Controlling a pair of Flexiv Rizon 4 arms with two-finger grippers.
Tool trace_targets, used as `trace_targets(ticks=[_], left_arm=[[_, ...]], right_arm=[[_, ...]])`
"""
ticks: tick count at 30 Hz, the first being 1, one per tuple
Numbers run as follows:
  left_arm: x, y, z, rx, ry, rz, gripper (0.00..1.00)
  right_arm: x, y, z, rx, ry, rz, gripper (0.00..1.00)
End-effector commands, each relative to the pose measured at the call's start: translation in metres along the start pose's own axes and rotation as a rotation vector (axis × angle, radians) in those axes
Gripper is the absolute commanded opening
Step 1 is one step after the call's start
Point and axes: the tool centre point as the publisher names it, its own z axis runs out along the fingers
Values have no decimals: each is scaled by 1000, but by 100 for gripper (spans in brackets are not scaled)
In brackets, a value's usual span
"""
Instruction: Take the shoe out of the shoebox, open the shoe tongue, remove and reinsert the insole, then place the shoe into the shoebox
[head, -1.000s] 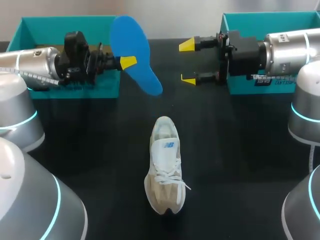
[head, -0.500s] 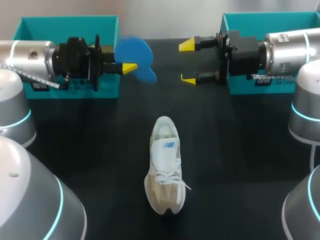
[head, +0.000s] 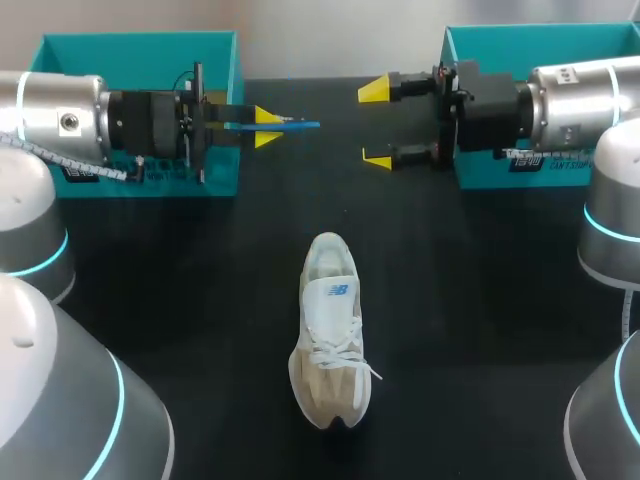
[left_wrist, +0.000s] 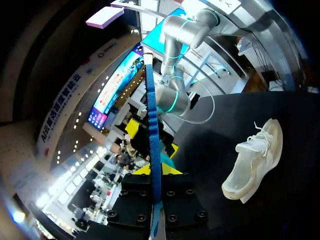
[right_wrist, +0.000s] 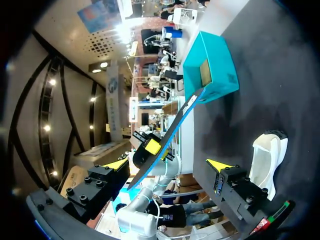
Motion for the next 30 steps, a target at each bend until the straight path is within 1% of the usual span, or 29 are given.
trace_targets(ticks=[1,3,4,6,11,13,14,18,19,20,30], left_arm=[[8,1,0,3,-98,271,0],[10,4,-1,-12,-110,333,0],[12,5,-1,0,-119,363,0],[16,4,1,-2,-102,417,0],[23,1,3,20,-134,492,0],[28,-4,2,16,-151,533,0],[29,-5,2,27,-161,547,0],[35,-2,1,24,-166,569,0],[35,0,1,36,-169,571,0],[35,2,0,27,-165,573,0],[35,2,0,27,-165,573,0]], right_arm=[[0,0,2,-2,-1,1,100],[0,0,2,-2,-1,1,100],[0,0,2,-2,-1,1,100],[0,0,2,-2,-1,1,100],[0,0,2,-2,-1,1,100],[0,0,2,-2,-1,1,100],[0,0,2,-2,-1,1,100],[0,0,2,-2,-1,1,100],[0,0,2,-2,-1,1,100],[0,0,2,-2,-1,1,100],[0,0,2,-2,-1,1,100]])
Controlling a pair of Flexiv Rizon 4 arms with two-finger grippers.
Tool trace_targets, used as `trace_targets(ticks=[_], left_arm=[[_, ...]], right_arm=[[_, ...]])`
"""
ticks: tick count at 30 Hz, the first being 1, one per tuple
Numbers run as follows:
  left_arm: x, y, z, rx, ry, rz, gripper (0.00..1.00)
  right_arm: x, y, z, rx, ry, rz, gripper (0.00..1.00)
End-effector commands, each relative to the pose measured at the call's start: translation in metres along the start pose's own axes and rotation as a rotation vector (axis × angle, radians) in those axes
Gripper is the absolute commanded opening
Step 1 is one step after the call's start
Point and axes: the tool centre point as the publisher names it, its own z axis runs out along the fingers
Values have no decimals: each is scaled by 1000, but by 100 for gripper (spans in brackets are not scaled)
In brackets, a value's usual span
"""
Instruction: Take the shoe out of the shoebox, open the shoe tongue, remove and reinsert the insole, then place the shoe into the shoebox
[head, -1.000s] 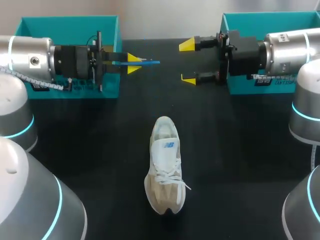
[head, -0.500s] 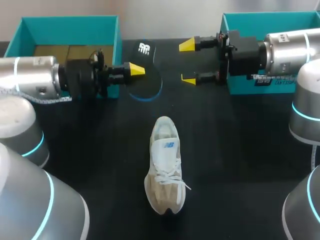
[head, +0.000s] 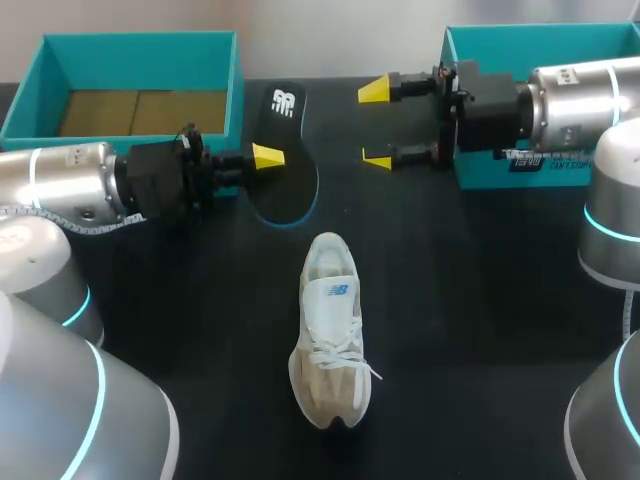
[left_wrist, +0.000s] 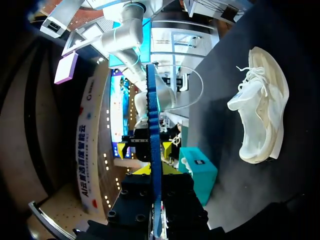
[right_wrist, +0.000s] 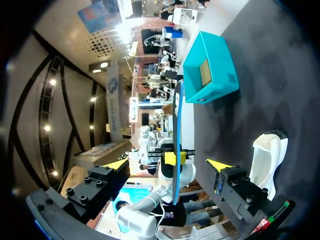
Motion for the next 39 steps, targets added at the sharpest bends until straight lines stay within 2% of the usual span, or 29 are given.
trace_targets(ticks=[1,11,19,24,29,32,39], left_arm=[[-1,0,0,0,1,1,0],[-1,0,0,0,1,1,0],[-3,15,0,-7,22,99,0],[-2,21,1,15,12,154,0],[13,23,1,30,17,155,0],[22,26,2,45,6,133,0],[22,26,2,45,6,133,0]], right_arm=[[0,0,2,-1,-2,1,100],[0,0,2,-1,-2,1,100],[0,0,2,-1,-2,1,100],[-14,-14,16,25,-48,-26,100],[-30,-29,33,50,-55,-46,100],[-35,-32,41,66,-58,-57,100],[-36,-33,43,73,-51,-70,100]])
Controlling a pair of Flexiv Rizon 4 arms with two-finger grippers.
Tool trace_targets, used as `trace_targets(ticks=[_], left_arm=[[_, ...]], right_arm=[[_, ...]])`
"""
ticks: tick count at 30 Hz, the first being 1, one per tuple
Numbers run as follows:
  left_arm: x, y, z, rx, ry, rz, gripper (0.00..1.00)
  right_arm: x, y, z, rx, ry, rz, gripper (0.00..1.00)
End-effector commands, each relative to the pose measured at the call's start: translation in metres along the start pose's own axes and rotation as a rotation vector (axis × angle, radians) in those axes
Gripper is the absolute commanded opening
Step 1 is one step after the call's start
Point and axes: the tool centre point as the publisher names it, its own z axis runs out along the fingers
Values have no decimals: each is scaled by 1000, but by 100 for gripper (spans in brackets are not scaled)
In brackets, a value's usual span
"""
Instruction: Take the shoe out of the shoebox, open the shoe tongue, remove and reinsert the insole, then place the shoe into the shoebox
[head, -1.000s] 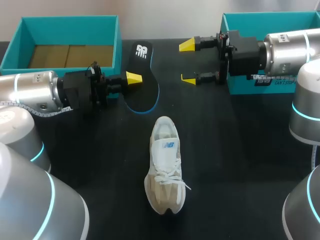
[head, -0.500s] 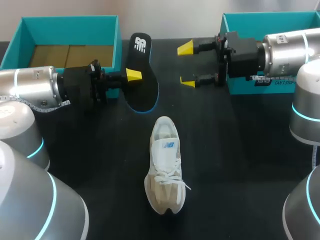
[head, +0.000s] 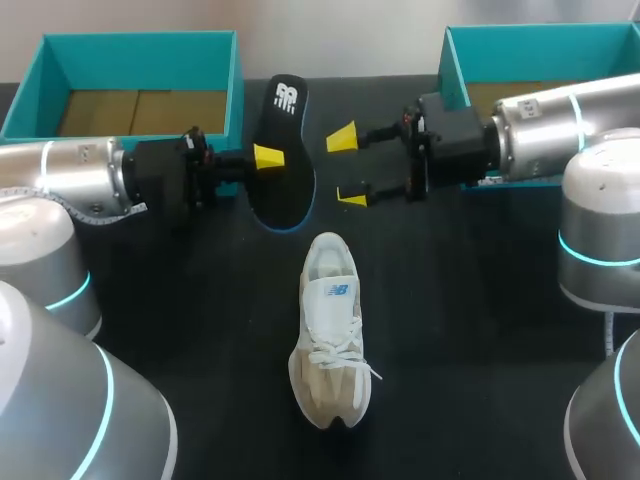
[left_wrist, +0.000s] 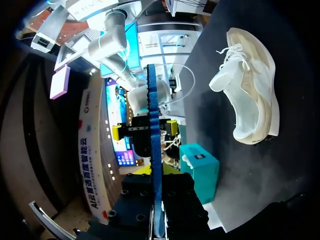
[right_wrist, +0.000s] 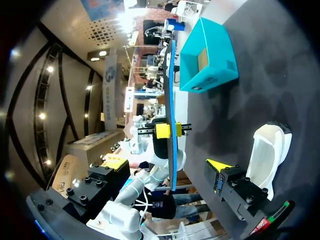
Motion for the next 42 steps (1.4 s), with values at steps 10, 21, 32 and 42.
trace_targets(ticks=[10,21,32,42], left_arm=[[9,3,8,-15,16,4,0],[5,8,10,-34,10,25,0],[5,9,18,-21,14,56,0],[10,10,22,-36,19,68,0]], right_arm=[[-6,9,16,20,-31,-13,100],[-13,14,40,68,-39,-103,100],[-21,11,51,98,-61,-116,50],[-23,6,54,90,-51,-123,40]])
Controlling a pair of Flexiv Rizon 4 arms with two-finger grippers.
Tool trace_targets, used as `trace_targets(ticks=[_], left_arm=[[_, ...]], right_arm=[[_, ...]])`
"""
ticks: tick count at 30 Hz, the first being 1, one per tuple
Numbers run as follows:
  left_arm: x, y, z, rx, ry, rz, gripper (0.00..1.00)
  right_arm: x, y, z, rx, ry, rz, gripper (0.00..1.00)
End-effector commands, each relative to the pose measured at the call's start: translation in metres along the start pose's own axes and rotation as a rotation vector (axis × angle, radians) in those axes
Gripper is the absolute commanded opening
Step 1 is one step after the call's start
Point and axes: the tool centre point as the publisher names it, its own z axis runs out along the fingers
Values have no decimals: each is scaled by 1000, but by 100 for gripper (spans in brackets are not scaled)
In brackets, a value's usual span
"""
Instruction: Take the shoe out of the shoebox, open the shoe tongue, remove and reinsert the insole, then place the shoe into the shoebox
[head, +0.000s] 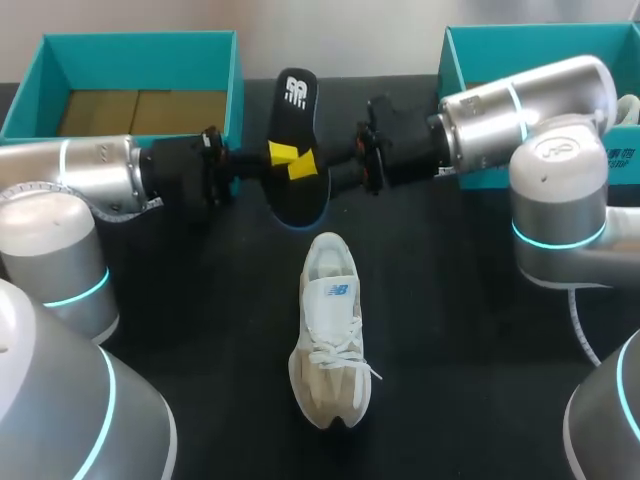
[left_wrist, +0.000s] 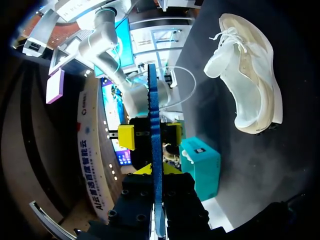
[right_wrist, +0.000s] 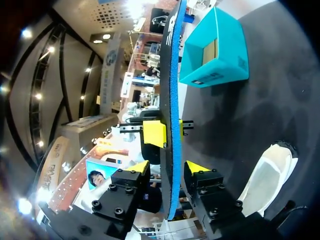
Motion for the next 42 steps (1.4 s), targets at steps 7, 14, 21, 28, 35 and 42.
trace_targets(ticks=[7,14,21,28,35,42], left_arm=[[2,-1,6,-8,-4,9,0],[1,-2,6,-11,-3,18,0],[1,-4,5,-9,-13,22,0],[1,-5,4,-11,-23,24,0],[-1,-5,1,-19,-33,28,0],[-2,-6,0,-18,-43,33,0]], right_arm=[[0,-3,5,-11,6,-9,29],[0,-2,7,-14,6,-11,20],[0,-1,7,-23,3,-8,19],[2,0,7,-31,2,-12,17],[1,0,7,-35,5,-10,10],[0,0,6,-49,11,-10,28]])
